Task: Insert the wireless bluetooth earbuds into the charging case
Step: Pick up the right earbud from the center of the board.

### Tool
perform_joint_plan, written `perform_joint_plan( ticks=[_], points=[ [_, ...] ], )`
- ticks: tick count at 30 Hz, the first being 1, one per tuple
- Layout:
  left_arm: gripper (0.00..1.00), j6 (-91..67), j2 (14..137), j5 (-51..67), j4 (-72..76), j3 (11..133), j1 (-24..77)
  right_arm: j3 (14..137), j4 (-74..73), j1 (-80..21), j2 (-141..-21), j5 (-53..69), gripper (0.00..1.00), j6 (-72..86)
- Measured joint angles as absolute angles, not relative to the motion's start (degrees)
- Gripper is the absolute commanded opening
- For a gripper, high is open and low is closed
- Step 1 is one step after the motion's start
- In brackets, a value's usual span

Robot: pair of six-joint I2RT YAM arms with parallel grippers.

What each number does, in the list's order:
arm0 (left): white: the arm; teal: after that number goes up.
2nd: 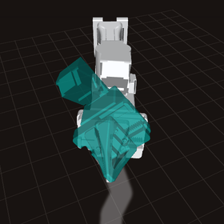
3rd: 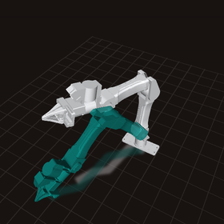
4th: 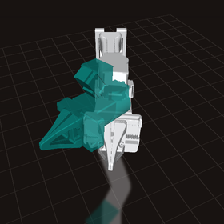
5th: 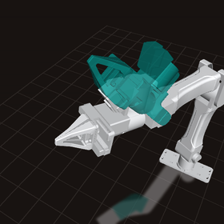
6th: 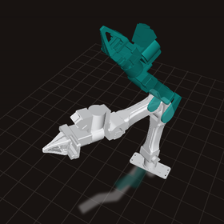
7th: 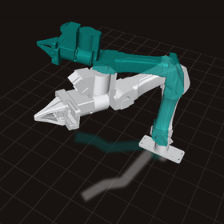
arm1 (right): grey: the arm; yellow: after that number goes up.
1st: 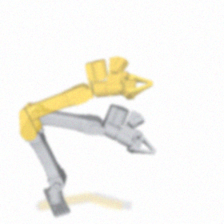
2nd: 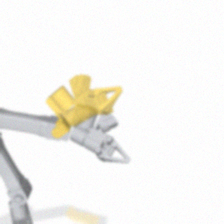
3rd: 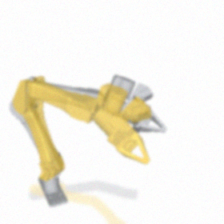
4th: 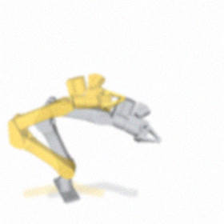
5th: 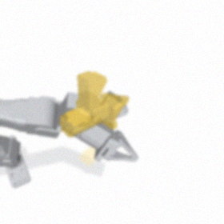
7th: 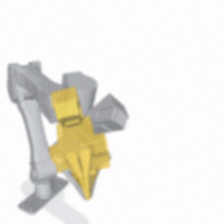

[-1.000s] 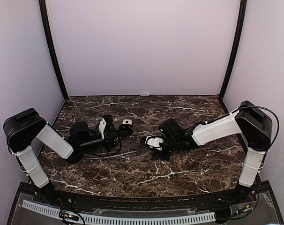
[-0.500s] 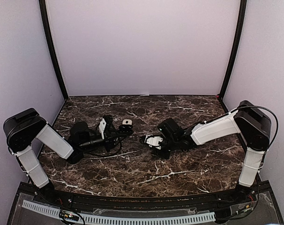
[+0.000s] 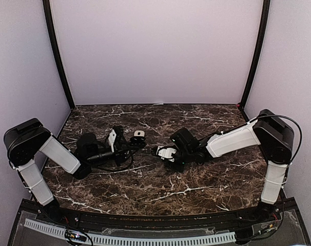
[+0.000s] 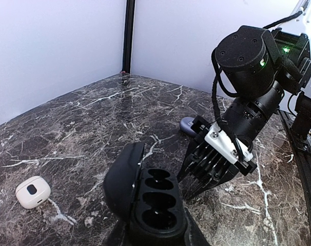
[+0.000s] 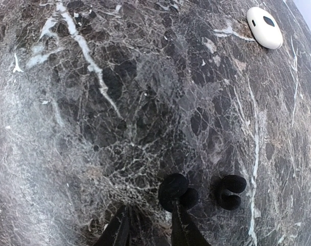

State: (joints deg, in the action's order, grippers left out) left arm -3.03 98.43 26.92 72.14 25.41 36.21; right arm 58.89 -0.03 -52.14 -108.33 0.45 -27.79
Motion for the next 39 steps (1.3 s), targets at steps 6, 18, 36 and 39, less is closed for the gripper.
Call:
perform_joint_plan(
  ticks=[6, 18, 36, 39],
  points=[
    [0.06, -3.01, 98.43, 26.94, 72.12, 25.41, 36.21, 59.29, 0.51, -52.14, -108.75, 0.14, 0.28, -28.21],
    [0.06, -2.98, 98.32, 26.92, 72.12, 25.39, 36.21, 61.28, 1.32, -52.14, -110.21, -0.1, 0.28, -28.73],
    [0.06, -2.98, 98.21, 26.92, 72.12, 25.34, 36.21, 63.0, 2.02, -52.14, -111.9, -1.37, 0.28, -30.0],
    [0.06, -3.01, 98.21, 26.89, 72.12, 25.34, 36.21, 63.42, 2.17, -52.14, -112.31, -1.39, 0.31, -30.02]
  ],
)
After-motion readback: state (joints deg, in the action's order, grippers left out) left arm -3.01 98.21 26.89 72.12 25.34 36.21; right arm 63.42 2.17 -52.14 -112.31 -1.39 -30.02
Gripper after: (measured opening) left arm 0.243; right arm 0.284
